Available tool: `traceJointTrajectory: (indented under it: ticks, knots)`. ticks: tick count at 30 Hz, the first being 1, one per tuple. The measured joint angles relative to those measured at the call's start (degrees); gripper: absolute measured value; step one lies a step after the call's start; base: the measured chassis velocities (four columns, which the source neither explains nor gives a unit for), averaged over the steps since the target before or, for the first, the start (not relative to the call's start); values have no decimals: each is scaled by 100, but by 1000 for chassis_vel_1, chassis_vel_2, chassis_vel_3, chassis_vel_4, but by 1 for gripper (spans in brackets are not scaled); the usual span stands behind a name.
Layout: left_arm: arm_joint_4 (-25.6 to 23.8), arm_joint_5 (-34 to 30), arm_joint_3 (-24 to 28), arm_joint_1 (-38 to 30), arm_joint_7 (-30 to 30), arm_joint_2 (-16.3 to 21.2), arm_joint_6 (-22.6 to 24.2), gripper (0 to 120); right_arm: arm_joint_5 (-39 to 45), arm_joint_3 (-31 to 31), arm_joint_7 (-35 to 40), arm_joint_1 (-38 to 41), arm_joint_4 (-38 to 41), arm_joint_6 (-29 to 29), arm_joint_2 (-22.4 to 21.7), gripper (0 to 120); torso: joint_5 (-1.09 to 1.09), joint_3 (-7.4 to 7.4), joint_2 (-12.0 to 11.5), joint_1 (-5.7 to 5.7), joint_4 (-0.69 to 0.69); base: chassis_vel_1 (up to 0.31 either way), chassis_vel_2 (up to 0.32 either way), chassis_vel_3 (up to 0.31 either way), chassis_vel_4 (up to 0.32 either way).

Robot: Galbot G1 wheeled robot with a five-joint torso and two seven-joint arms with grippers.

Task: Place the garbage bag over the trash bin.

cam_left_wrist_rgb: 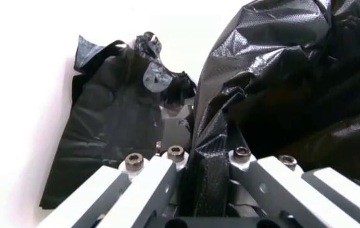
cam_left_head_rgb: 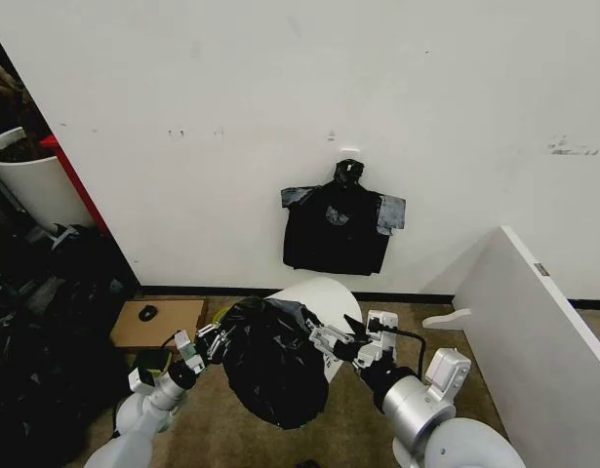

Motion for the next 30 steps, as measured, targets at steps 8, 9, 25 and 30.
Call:
traceJointTrajectory:
  ticks: [8, 9, 25, 30]
  knots:
    - [-92, -62, 35, -3, -16, -13, 28, 3, -2, -44, 70, -2, -7, -182, -17, 63, 1, 0, 0, 0, 0, 0, 0, 0, 0]
    - [-106, -65, 45, -9, -20, -15, 35, 3, -19, -60, 57, 0, -8, -222, -17, 58, 1, 0, 0, 0, 0, 0, 0, 0, 0]
    - [-150, -77, 66, -1, -53, -30, 71, 3, -500, -160, -313, -36, -14, -314, -51, 39, 1, 0, 0, 0, 0, 0, 0, 0, 0]
    - [-137, -86, 64, -11, -72, -30, 67, 3, -401, -160, -287, -48, -15, -421, -74, 20, 1, 0, 0, 0, 0, 0, 0, 0, 0]
